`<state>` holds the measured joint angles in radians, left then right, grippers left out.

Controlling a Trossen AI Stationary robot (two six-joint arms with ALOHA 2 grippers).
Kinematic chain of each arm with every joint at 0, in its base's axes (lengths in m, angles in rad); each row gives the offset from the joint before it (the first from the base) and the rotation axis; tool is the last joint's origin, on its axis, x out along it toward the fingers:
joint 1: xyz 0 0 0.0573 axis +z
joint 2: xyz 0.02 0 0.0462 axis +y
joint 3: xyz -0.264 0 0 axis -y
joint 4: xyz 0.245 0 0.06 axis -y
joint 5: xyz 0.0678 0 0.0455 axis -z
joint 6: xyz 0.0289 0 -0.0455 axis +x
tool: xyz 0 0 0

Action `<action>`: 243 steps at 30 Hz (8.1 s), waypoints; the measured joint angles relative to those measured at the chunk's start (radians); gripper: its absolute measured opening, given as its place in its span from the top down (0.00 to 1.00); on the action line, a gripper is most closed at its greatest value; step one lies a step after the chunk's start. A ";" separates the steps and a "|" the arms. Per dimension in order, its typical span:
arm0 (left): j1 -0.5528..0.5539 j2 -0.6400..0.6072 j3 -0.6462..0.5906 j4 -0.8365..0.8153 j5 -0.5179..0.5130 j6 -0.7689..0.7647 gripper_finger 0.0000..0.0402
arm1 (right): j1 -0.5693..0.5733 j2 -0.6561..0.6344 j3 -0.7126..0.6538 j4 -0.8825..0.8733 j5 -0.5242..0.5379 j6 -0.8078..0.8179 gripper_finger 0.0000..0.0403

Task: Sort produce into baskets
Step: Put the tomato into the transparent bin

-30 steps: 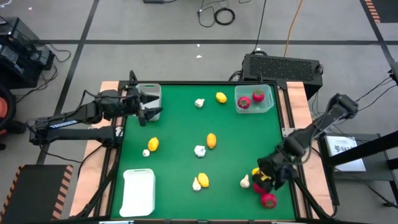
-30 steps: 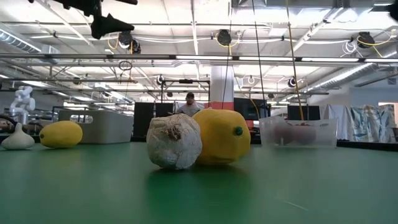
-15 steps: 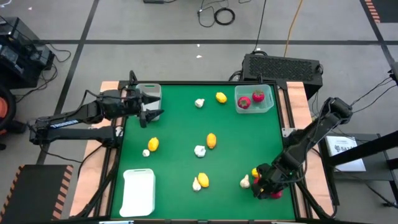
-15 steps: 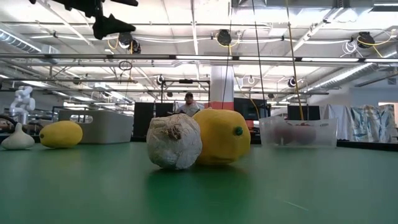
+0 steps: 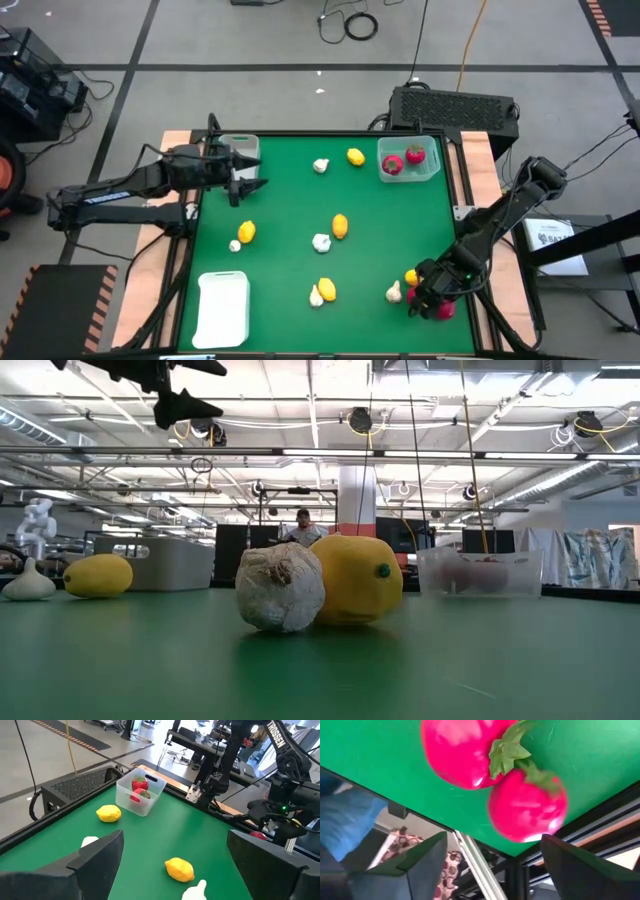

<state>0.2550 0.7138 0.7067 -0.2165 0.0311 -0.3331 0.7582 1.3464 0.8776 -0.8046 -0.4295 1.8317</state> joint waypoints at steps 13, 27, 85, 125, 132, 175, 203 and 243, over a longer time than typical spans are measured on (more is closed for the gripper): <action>0.000 0.019 0.000 -0.005 0.000 -0.002 0.10 | 0.035 0.105 0.000 -0.016 -0.022 -0.246 0.14; 0.000 0.023 0.000 0.000 -0.006 0.004 0.10 | 0.051 0.207 -0.001 0.101 -0.121 -0.243 0.14; 0.000 0.076 0.000 0.053 0.003 0.011 0.10 | 0.179 0.103 -0.001 0.025 -0.101 0.064 0.27; 0.000 0.076 0.000 0.061 -0.042 -0.159 0.10 | -1.356 -0.150 -0.001 -0.162 0.737 -1.057 0.27; 0.000 0.076 0.000 0.059 -0.075 -0.159 0.10 | -1.444 -0.012 -0.001 -0.119 0.734 -1.145 0.27; 0.000 0.076 0.000 0.051 -0.089 -0.159 0.10 | -1.496 0.002 0.187 -0.061 0.547 -1.295 0.10; 0.000 0.076 0.000 -0.037 0.020 0.008 0.10 | -0.468 0.001 0.359 -0.357 0.193 -0.198 0.10; -0.052 0.076 0.000 0.077 0.061 -0.369 0.10 | -0.085 0.365 0.321 -0.334 0.294 -0.130 0.10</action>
<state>0.2033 0.7898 0.7071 -0.1394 0.0917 -0.7021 0.6735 1.7115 1.1988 -1.1384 -0.1359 1.7021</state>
